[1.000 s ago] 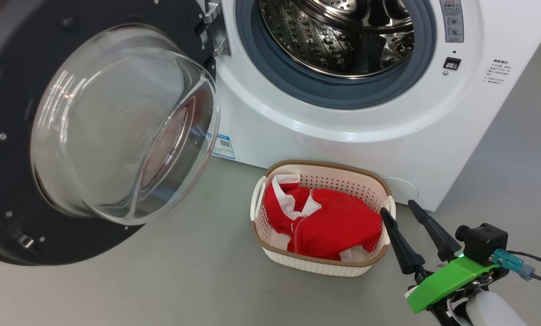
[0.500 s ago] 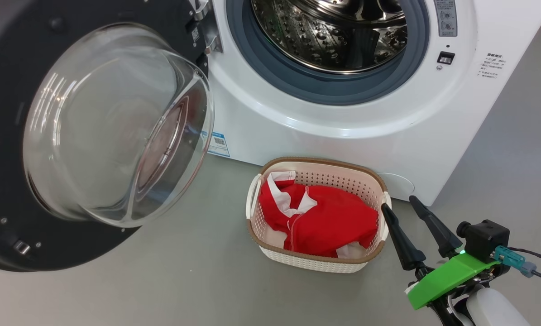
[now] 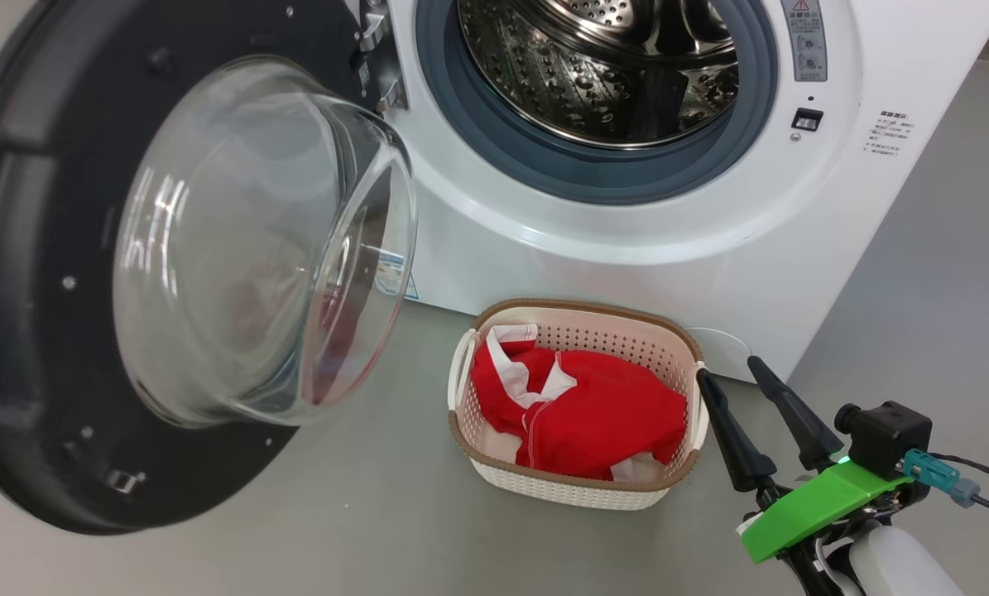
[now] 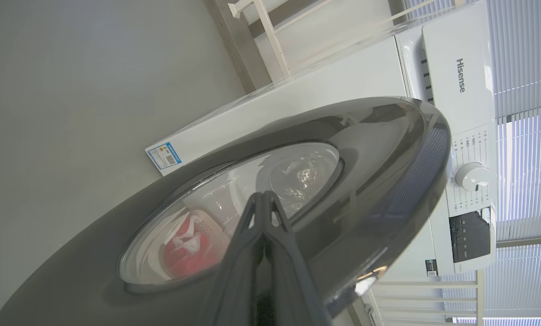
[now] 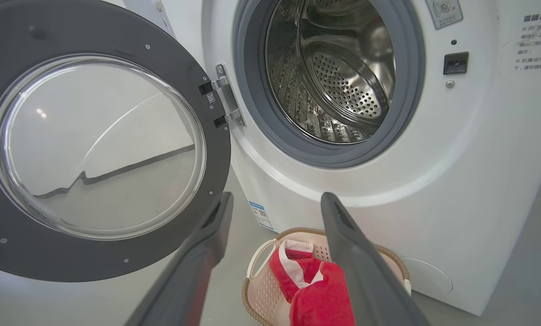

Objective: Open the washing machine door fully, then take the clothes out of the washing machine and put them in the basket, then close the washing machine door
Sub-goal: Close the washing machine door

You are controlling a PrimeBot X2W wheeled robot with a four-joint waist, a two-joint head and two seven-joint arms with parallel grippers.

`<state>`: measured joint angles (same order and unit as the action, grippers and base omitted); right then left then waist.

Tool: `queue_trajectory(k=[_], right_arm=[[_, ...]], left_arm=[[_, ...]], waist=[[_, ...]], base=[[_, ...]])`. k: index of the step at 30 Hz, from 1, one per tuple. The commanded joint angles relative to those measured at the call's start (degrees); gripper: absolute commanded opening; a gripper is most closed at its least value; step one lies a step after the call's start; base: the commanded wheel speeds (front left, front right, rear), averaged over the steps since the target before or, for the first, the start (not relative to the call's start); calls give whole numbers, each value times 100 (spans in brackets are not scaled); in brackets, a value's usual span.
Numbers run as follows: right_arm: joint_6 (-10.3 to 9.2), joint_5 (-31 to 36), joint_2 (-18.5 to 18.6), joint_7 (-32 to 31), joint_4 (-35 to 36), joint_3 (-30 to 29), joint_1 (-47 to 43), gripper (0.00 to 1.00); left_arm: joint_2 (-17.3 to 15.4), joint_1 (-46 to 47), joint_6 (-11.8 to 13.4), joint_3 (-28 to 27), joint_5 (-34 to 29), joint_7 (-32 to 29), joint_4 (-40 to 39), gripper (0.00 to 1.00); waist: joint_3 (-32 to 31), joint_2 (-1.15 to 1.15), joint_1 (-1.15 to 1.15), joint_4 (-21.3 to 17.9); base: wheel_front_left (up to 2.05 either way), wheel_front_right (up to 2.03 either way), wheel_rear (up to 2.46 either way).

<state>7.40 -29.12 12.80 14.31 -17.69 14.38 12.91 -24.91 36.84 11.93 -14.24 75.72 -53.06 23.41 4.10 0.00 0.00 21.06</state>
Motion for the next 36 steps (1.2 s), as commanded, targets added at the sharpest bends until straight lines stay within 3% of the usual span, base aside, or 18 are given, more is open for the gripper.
queue_trajectory(k=[1,19,36], right_arm=[[9,-20,-8,69,123,118,59,100],[9,-46,-144,69,141,76,21,100],[9,-57,-161,69,130,68,32,100]], left_arm=[[-149,-18,37,-35,151,-213,-346,0],[376,-533,438,346,513,-897,-2071,0],[837,-616,496,448,596,-737,-2503,0]], waist=[[-10,0,0,-13],[-109,0,0,-324],[-157,0,0,-862]], base=[[0,0,0],[0,0,0],[0,0,0]])
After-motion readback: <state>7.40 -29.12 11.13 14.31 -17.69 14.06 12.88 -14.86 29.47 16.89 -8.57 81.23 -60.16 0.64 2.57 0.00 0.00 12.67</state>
